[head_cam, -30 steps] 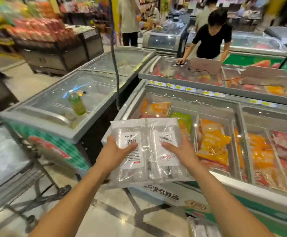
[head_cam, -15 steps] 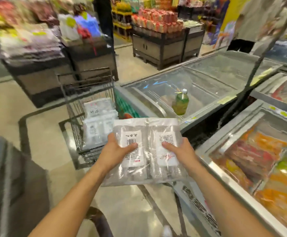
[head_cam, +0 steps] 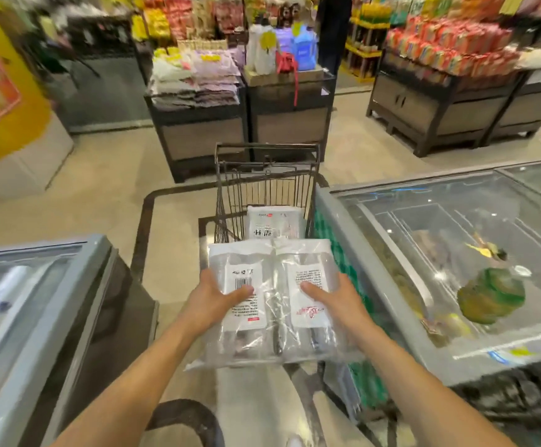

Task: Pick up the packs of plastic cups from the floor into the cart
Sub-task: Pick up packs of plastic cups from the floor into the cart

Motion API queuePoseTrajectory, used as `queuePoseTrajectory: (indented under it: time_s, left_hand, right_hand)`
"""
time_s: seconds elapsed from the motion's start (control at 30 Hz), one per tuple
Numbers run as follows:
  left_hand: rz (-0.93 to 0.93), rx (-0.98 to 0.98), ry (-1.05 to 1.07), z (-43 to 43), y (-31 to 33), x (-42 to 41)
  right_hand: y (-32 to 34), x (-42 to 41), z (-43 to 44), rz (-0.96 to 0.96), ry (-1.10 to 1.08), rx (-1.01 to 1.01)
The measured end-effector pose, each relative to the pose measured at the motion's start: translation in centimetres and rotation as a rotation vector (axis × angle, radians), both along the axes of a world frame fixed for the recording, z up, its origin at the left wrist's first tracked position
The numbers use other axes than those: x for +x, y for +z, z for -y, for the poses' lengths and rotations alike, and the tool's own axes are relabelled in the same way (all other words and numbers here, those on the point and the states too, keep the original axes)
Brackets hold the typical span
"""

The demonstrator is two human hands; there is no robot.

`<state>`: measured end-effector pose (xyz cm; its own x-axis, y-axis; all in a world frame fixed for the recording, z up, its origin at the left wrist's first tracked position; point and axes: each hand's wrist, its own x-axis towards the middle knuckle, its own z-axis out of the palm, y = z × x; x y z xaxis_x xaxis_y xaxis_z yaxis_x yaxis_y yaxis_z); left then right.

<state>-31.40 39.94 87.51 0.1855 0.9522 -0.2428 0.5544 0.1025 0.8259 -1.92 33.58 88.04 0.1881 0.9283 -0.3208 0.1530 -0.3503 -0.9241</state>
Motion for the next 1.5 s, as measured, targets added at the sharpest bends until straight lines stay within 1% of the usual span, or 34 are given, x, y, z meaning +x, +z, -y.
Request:
queuePoseTrajectory:
  time_s: [0.1, 0.23, 0.43, 0.53, 0.6, 0.67, 0.8, 0.93, 1.07, 1.13, 1.2, 1.27, 1.33, 1.4, 1.5]
  left_hand:
    - [-0.019, -0.022, -0.002, -5.2, -0.9, 0.6]
    - [-0.066, -0.065, 0.038, -12.8, -3.9, 1.0]
    - [-0.038, -0.101, -0.036, -26.9, -7.7, 2.0]
    - [-0.009, -0.092, -0.05, -33.3, -8.0, 3.7]
    - [0.015, -0.102, -0.077, -37.4, -8.4, 4.9]
    - [0.052, -0.151, -0.075, -41.6, -9.8, 5.7]
    - [0.053, -0.206, -0.075, -48.9, -14.8, 6.7]
    - [-0.002, -0.281, -0.071, -53.0, -17.3, 9.0]
    - [-0.033, -0.341, -0.061, -55.7, -21.1, 11.3]
    - [-0.038, -0.376, -0.053, -56.3, -24.2, 11.7]
    - [-0.091, -0.377, -0.045, -56.6, -27.9, 11.2]
    - [-0.12, -0.374, -0.045, -57.3, -32.0, 10.5]
    - [-0.137, -0.378, -0.097, -58.1, -35.7, 9.8]
    - [-0.156, -0.348, -0.126, -58.4, -35.7, 9.8]
    - [-0.2, -0.336, -0.094, -58.2, -35.2, 10.1]
  right_hand:
    - [-1.0, 1.0, -5.6, 0.014, 0.028, 0.004]
    - [-1.4, 1.7, -12.1, 0.023, 0.013, -0.062]
    - [-4.0, 2.7, -24.3, 0.035, -0.059, -0.098]
    - [-5.1, 3.2, -30.6, 0.041, -0.121, -0.132]
    - [-6.2, 3.6, -34.5, 0.066, -0.137, -0.146]
    - [-7.7, 4.2, -38.4, 0.112, -0.158, -0.174]
    - [-11.5, 5.2, -45.2, 0.237, -0.18, -0.237]
    - [-15.3, 5.5, -50.0, 0.317, -0.192, -0.309]
    - [-19.6, 5.3, -53.3, 0.379, -0.202, -0.334]
    - [-22.6, 5.4, -54.0, 0.389, -0.185, -0.392]
    - [-24.8, 5.3, -54.2, 0.382, -0.16, -0.464]
    - [-26.1, 5.5, -54.3, 0.417, -0.149, -0.471]
    - [-26.7, 5.8, -54.3, 0.457, -0.147, -0.462]
    - [-26.9, 5.9, -54.3, 0.46, -0.155, -0.467]
    - [-26.8, 5.7, -54.2, 0.471, -0.16, -0.464]
